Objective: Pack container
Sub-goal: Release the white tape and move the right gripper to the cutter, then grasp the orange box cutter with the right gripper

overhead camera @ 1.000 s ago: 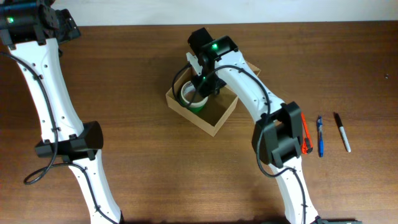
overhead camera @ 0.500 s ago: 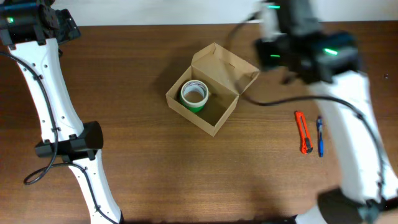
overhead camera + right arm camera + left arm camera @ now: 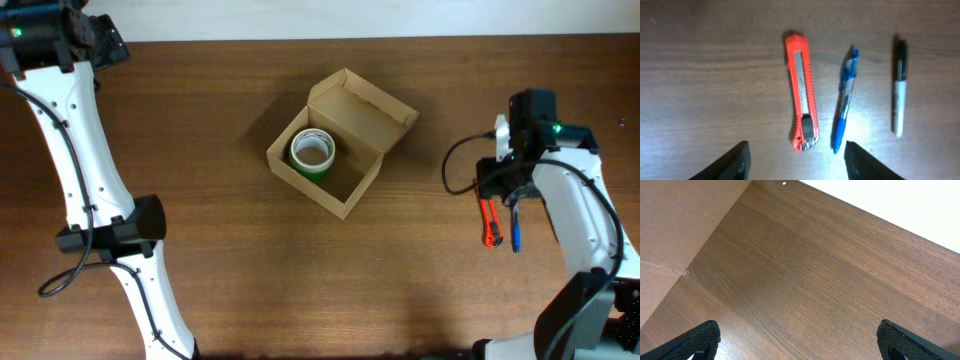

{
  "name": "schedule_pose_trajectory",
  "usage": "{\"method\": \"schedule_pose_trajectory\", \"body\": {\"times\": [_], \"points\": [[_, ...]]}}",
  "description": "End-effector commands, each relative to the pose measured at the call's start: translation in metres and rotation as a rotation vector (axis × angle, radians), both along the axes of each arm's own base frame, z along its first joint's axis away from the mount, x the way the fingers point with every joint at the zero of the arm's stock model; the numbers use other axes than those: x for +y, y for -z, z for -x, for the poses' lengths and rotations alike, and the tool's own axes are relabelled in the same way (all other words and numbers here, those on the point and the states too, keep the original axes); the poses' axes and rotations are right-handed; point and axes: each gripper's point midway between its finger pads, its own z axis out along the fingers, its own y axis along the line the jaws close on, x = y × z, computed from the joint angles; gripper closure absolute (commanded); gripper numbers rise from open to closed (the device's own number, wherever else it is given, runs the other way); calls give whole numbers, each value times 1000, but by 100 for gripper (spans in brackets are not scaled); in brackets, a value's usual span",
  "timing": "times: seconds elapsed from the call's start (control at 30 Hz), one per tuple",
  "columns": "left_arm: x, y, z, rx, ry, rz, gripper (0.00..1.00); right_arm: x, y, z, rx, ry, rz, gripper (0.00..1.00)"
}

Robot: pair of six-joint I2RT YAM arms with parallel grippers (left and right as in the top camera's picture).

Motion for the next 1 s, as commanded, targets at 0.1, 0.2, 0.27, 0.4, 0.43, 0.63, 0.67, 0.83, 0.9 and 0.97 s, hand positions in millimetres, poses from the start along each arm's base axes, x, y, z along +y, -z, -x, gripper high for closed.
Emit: {"method": "schedule_pose_trajectory", "body": {"times": [0.1, 0.2, 0.27, 0.4, 0.43, 0.63, 0.67, 0.83, 0.9, 0.97], "points": [[2, -16, 7, -29, 1, -17, 0, -3, 32, 7, 56, -108, -83, 37], [2, -16, 7, -29, 1, -17, 0, -5, 42, 4, 74, -130, -83, 37], [2, -16, 7, -29, 1, -17, 0, -5, 49, 5, 96, -136, -88, 37], [2, -16, 7, -29, 1, -17, 0, -5, 65, 10, 152, -132, -99, 36], [2, -16, 7, -29, 1, -17, 0, -7, 69, 11, 166, -118, -92, 36], [2, -16, 7, -29, 1, -17, 0, -13, 83, 10, 197, -100, -67, 36], [2, -16, 7, -29, 1, -17, 0, -13, 85, 9, 195, -100, -65, 36], [2, -16, 7, -29, 1, -17, 0, -22, 90, 6, 199, -78, -22, 36], [2, -16, 7, -29, 1, -17, 0, -22, 92, 6, 200, -78, -22, 36], [2, -16, 7, -29, 1, -17, 0, -22, 96, 6, 209, -77, -25, 36]]}}
